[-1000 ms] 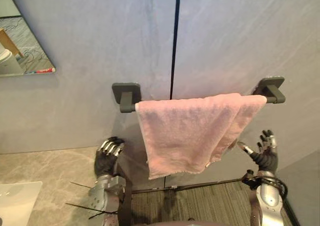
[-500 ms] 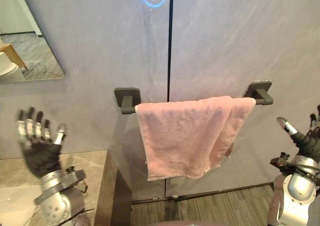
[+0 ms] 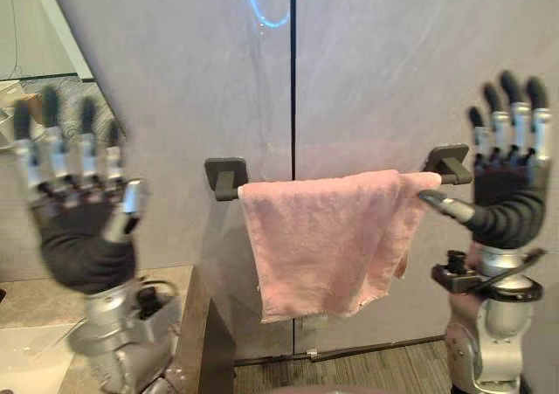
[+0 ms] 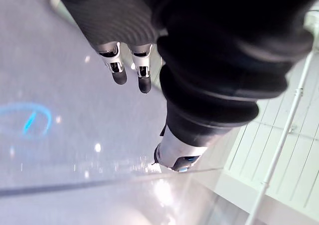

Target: Organize washtable

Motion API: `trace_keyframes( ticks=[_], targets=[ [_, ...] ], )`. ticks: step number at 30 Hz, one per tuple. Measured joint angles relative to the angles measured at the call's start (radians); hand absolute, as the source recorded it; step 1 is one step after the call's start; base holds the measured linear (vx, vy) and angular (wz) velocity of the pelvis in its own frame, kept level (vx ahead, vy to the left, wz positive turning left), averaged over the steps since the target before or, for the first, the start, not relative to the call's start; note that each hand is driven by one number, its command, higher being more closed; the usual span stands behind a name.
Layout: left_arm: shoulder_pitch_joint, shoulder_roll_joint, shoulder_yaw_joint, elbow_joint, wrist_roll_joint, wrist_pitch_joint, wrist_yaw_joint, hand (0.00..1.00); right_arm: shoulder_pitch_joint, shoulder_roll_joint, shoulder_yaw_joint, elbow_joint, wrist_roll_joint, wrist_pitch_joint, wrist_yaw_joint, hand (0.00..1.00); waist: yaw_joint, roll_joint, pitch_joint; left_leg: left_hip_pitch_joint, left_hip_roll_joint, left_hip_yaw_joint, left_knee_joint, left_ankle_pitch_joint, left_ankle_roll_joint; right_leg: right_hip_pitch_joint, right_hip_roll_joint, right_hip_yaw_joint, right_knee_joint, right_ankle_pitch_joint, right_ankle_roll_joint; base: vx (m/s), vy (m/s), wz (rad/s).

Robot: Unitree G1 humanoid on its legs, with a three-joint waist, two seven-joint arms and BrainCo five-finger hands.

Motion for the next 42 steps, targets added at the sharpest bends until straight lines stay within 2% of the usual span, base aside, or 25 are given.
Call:
trace_keyframes(
  ticks=[2, 5, 12, 14, 19, 21, 26, 34, 42],
  targets=[
    [-0.046, 0.041, -0.136, 0.059, -0.062, 0.021, -0.058, 0.00, -0.001, -0.024, 0.092, 0.000, 0.064, 0.001, 0.056, 0.00, 0.000, -0.001, -0.001, 0.002, -0.002, 0.001, 0.000, 0.000, 0.000, 0.001, -0.001, 0.001, 0.003, 0.000, 0.000, -0.06, -0.027, -0.01],
    [-0.056, 0.065, -0.248, 0.145, -0.148, 0.062, -0.107, 0.00, 0.000, -0.051, 0.143, 0.003, 0.111, 0.007, 0.103, 0.00, -0.003, -0.002, 0.000, 0.006, -0.003, 0.004, 0.000, 0.000, 0.000, 0.000, -0.002, 0.006, 0.005, 0.000, 0.000, -0.05, -0.021, -0.04],
    [-0.085, 0.105, -0.374, 0.253, -0.198, 0.122, -0.156, 0.00, 0.045, -0.128, 0.214, 0.064, 0.132, 0.045, 0.163, 0.00, -0.007, -0.004, 0.003, 0.014, -0.002, 0.011, 0.000, 0.000, 0.000, 0.002, 0.000, 0.012, 0.008, 0.000, 0.000, -0.05, -0.025, -0.04],
    [-0.102, 0.122, -0.422, 0.288, -0.202, 0.136, -0.175, 0.00, 0.078, -0.197, 0.252, 0.097, 0.137, 0.056, 0.192, 0.00, -0.003, -0.004, 0.005, 0.019, -0.003, 0.019, -0.002, -0.001, 0.001, 0.002, 0.000, 0.020, 0.010, 0.000, 0.001, -0.05, -0.024, -0.09],
    [-0.097, 0.152, -0.453, 0.392, -0.202, 0.152, -0.175, 0.00, 0.135, -0.288, 0.236, 0.163, 0.138, 0.069, 0.194, 0.00, -0.007, -0.002, 0.011, 0.020, -0.004, 0.029, -0.003, -0.002, 0.002, -0.003, -0.001, 0.030, 0.016, -0.002, 0.004, -0.04, -0.019, -0.06],
    [-0.093, 0.170, -0.470, 0.432, -0.202, 0.168, -0.172, 0.00, 0.154, -0.324, 0.237, 0.207, 0.131, 0.075, 0.195, 0.00, -0.021, 0.000, 0.012, 0.019, -0.004, 0.029, -0.004, -0.002, 0.002, -0.007, -0.001, 0.031, 0.020, -0.004, 0.005, -0.04, -0.024, 0.00],
    [-0.093, 0.186, -0.496, 0.480, -0.201, 0.196, -0.170, 0.00, 0.151, -0.367, 0.245, 0.280, 0.078, 0.077, 0.192, 0.00, -0.028, 0.002, 0.014, 0.010, -0.004, 0.033, -0.003, -0.002, 0.002, -0.020, -0.001, 0.034, 0.021, -0.004, 0.005, -0.03, -0.020, -0.02],
    [-0.093, 0.198, -0.486, 0.529, -0.197, 0.219, -0.143, 0.00, 0.125, -0.365, 0.270, 0.366, -0.074, 0.067, 0.148, 0.00, -0.027, -0.005, 0.031, -0.002, -0.004, 0.029, -0.002, -0.002, 0.002, -0.024, -0.001, 0.030, 0.013, -0.003, 0.006, -0.01, -0.013, 0.01],
    [-0.093, 0.173, -0.431, 0.573, -0.059, 0.240, -0.124, 0.00, 0.096, -0.262, 0.278, 0.453, -0.232, 0.064, 0.107, 0.00, -0.027, -0.012, 0.038, -0.016, -0.007, 0.020, -0.002, -0.002, 0.003, -0.030, -0.004, 0.022, 0.004, 0.000, 0.008, -0.01, -0.019, 0.02]
  ],
)
